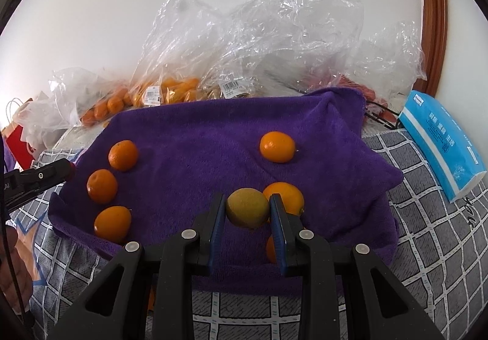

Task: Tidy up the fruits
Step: 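Carry the yellow-green citrus onto the towel with the right tool while the left tool carries the red fruit there, then lower the citrus onto the towel and open the right tool while the left tool releases the red fruit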

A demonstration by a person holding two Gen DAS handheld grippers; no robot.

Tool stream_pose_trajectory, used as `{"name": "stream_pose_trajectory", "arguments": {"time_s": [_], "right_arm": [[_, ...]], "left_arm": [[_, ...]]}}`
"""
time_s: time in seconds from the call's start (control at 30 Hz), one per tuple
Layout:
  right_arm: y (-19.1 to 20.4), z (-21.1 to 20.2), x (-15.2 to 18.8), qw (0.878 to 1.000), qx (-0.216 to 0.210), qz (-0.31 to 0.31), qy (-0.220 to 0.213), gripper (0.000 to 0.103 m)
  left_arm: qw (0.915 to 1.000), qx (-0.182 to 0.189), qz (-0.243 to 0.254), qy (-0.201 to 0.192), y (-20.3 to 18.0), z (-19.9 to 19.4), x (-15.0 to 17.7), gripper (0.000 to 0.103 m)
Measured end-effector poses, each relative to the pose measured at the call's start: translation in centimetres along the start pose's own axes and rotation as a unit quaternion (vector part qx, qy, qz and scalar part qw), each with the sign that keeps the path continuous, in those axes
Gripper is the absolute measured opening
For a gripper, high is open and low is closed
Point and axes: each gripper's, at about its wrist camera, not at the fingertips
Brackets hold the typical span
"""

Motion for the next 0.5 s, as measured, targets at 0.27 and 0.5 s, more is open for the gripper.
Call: {"name": "stream_pose_trajectory", "arguments": {"time_s": [0.27, 0.5], "right_arm": [[0.19, 0.16, 0.01, 1.000, 0.001, -0.001, 0.003, 0.029], [0.06, -0.02, -0.11, 1.000, 0.008, -0.001, 0.000, 0.031]], "left_arm": [[0.9998, 0.004, 0.014, 0.009, -0.50, 0.31, 0.17, 0.024], [0.9995, 0.007, 0.024, 0.019, -0.84, 0.65, 0.44, 0.024]]}}
Point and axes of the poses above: each gripper's, at about its wrist camera, not at the fingertips, and z roughly the way its jaws point, y to its left, x to its underside, and after that the axes turned 10 degrees about -x, right-handed
